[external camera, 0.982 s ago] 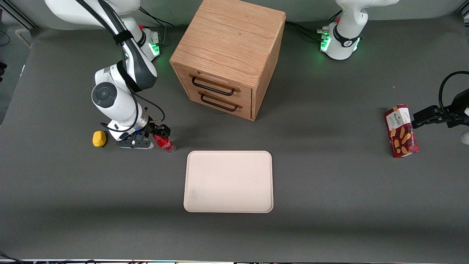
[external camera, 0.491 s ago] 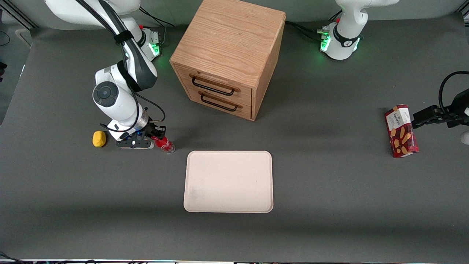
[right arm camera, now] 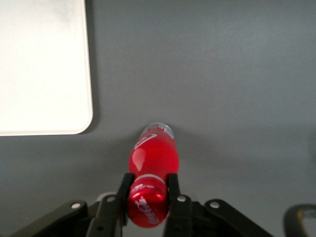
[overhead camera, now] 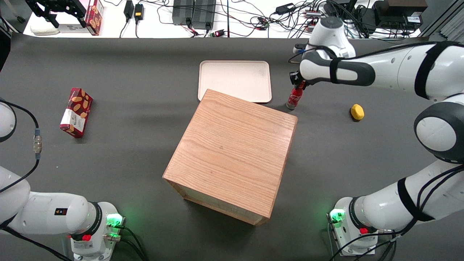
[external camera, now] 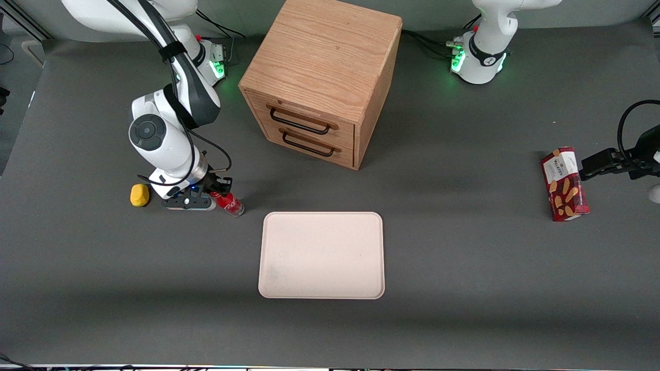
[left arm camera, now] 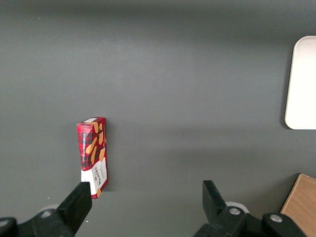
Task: Place coke bottle on tray
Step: 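Lift the bottle and pull it back toward the robot base, then carry the bottle over the white tray's edge and lower it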
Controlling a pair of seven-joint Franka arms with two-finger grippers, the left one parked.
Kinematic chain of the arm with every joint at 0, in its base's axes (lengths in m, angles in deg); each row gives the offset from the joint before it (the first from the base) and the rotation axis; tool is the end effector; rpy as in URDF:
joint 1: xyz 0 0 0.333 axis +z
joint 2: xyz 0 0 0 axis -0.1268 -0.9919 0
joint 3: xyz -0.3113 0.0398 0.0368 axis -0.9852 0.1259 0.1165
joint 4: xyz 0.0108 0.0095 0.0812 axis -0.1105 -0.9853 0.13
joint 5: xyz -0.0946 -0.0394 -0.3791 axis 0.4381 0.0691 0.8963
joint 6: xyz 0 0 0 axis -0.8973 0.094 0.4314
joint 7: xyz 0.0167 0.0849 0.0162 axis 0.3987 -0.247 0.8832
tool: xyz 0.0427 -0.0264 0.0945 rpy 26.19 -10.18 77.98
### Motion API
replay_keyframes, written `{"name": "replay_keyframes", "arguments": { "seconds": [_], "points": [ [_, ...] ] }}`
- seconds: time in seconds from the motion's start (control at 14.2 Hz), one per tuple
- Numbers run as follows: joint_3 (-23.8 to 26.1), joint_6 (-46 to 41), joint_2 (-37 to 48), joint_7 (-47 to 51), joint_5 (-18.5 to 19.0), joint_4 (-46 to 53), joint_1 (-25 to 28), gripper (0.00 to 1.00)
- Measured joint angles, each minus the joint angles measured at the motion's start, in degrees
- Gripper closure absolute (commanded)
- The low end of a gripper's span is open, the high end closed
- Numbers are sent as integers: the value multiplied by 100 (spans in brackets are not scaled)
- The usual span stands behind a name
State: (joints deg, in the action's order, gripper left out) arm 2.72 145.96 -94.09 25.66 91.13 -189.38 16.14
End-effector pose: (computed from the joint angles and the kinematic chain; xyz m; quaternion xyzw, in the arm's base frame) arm 0.5470 0.1844 0.3451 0.9995 -0.0247 -0.0014 0.0176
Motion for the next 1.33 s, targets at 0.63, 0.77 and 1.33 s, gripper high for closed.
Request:
{"name": "replay_keyframes", "arguments": {
  "seconds": [0.63,0.77,1.33],
  "points": [
    [10,-3370,-460,-688,73,3570,-1,100],
    [159,-3897,-913,-741,175,4481,-7,100],
    [926,-3713,-2415,-737,718,6346,77,100]
  ]
}}
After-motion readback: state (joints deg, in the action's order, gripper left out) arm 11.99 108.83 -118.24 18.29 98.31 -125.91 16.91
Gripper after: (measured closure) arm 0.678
